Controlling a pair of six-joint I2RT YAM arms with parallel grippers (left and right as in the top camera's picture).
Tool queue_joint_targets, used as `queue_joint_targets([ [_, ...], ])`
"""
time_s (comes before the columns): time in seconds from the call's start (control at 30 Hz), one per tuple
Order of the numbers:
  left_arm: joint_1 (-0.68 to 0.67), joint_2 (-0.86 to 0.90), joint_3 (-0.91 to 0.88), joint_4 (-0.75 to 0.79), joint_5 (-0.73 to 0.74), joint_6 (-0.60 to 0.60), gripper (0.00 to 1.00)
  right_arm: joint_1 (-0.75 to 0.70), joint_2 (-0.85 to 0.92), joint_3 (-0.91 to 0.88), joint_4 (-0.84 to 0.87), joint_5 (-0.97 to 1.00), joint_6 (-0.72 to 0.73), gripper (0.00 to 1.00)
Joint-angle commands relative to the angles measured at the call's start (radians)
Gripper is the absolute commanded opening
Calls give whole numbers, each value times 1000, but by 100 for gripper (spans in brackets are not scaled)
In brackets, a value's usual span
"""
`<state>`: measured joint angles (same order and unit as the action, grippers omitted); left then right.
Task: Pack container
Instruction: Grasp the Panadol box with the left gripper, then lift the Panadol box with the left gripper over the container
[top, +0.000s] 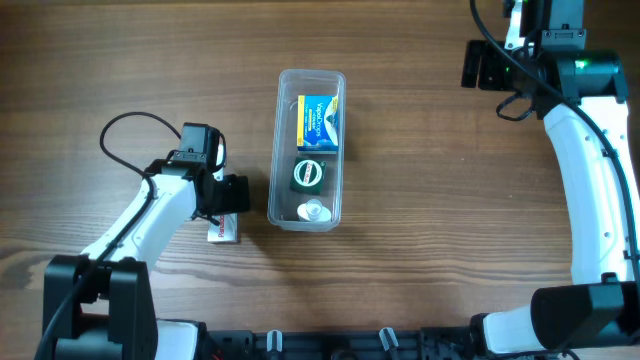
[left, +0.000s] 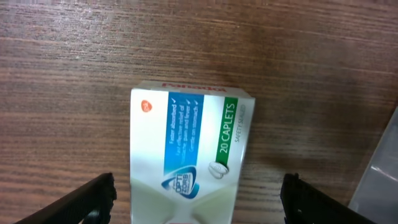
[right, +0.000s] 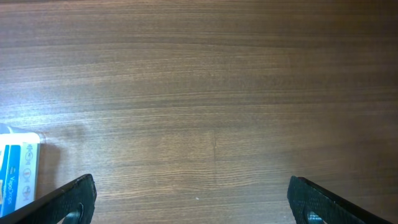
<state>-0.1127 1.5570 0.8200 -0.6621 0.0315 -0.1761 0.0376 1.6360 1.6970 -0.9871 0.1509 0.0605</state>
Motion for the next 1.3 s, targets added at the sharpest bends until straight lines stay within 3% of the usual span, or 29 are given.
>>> queue_joint_targets([
  [0.0,6,34,-17,8,-3,16,84,0,-9,11,3,7,18,100],
  [0.23,6,46,-18,16,-3,16,81,0,-9,11,3,7,18,100],
  [0.4,6,46,-18,20,-6,16,69,0,-9,11,3,7,18,100],
  [1.27,6,70,-18,27,-6,61,72,0,-9,11,3,7,18,100],
])
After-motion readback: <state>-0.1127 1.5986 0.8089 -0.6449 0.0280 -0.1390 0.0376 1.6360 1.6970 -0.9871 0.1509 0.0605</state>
